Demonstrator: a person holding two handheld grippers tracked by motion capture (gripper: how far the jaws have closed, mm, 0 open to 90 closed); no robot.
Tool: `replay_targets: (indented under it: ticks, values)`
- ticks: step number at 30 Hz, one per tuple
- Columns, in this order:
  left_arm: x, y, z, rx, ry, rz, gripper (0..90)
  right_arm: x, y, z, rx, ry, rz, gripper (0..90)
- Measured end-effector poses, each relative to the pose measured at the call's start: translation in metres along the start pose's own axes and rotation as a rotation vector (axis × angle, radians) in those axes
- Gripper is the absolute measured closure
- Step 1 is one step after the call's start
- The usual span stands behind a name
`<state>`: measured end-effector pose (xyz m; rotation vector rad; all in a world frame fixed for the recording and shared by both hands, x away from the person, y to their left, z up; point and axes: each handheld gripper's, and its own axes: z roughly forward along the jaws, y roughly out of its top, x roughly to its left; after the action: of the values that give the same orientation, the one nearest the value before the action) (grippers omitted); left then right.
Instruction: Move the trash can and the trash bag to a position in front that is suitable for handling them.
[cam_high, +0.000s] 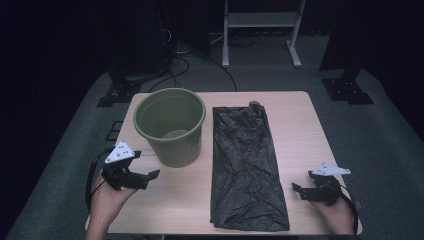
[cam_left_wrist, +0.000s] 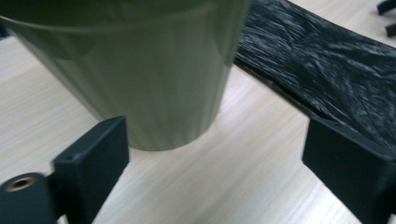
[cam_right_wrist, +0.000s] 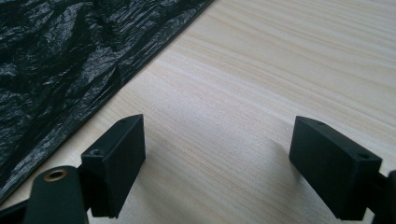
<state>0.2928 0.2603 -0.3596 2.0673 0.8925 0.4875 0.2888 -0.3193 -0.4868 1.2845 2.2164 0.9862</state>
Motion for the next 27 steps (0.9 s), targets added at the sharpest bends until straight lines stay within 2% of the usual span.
replay_targets:
  ticks: [5, 16, 27]
  values:
    - [0.008, 0.011, -0.004, 0.004, 0.033, -0.017, 0.9, 0.0, 0.0, 0.0, 0.0, -0.001, 0.0, 17.6]
    - [0.027, 0.038, -0.014, -0.043, 0.042, -0.033, 0.0, 0.0, 0.0, 0.0, 0.0, -0.002, 0.0, 17.6]
    - [0.04, 0.062, -0.023, -0.074, 0.049, -0.038, 0.0, 0.0, 0.0, 0.0, 0.0, -0.001, 0.0, 17.6]
